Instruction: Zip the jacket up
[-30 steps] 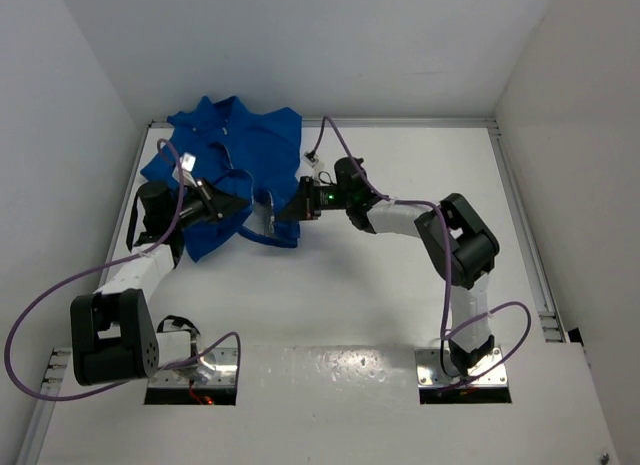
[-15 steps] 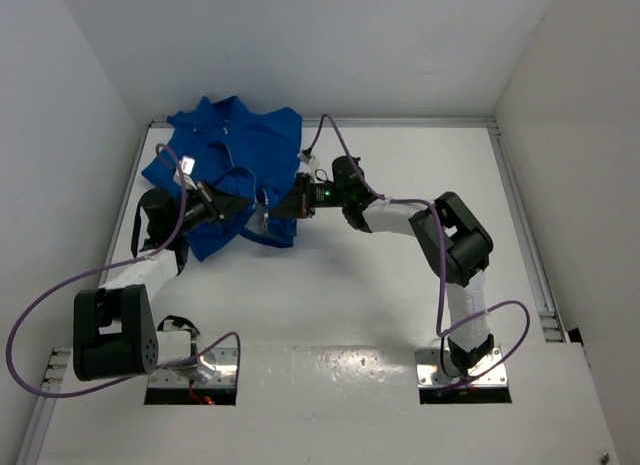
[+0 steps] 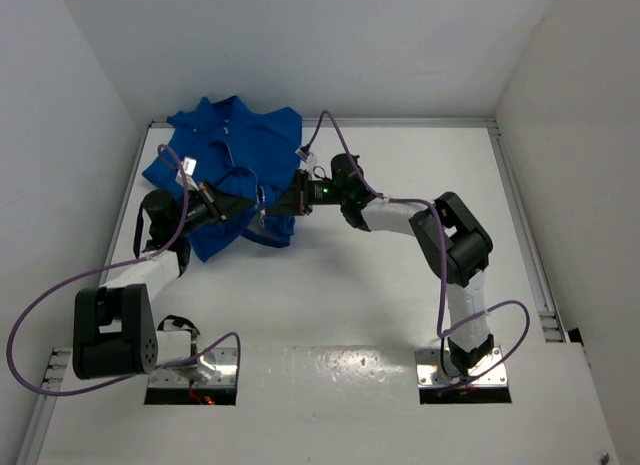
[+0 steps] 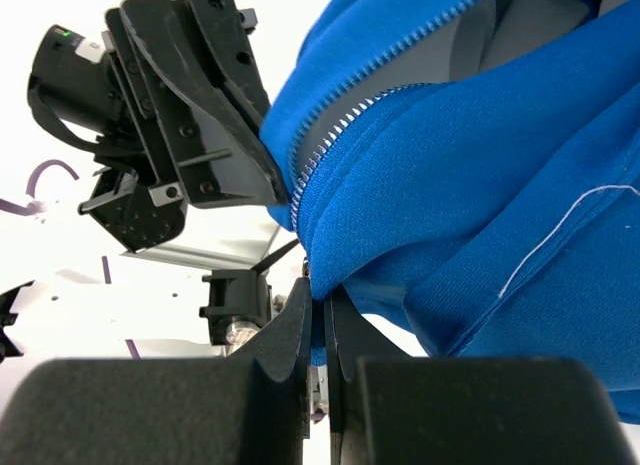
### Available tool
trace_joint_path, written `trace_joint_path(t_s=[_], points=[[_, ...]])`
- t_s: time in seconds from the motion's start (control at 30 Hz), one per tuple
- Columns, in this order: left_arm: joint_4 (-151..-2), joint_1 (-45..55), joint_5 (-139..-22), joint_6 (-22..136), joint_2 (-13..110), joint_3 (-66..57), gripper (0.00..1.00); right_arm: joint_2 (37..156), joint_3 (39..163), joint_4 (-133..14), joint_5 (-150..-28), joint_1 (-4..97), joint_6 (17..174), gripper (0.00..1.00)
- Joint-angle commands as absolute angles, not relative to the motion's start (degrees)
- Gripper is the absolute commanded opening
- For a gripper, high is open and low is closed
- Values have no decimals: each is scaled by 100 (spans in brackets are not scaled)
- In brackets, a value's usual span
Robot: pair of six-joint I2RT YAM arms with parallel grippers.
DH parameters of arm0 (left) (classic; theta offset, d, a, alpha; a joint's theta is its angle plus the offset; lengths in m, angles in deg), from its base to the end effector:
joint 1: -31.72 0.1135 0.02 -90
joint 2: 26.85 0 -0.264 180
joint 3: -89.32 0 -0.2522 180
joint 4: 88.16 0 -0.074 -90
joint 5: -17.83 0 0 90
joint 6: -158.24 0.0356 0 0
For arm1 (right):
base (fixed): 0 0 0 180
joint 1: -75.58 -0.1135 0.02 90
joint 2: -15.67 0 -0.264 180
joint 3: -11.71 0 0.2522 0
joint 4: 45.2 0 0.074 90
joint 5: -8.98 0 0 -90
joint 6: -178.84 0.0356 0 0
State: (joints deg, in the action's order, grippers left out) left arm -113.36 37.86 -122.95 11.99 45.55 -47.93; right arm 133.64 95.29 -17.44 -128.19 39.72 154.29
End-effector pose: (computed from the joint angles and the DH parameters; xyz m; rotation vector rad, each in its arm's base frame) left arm 0.2571 -0.0001 0.2329 -0.2363 1.7978 -1.3643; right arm 0.3490 0.2845 0.1929 -0.2363 2.0901 1.8928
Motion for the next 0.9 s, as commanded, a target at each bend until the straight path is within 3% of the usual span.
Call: trace_joint_path(t_s=[0.0, 0.87], points=[[-11861, 3673, -12438, 1102, 4619, -4792, 0, 13300, 9833, -1334, -12944, 3910, 15511, 0], [-12168, 3568, -12701, 1041, 4935, -4730, 0, 13423, 10035, -1369, -12918, 3875, 15546, 0]])
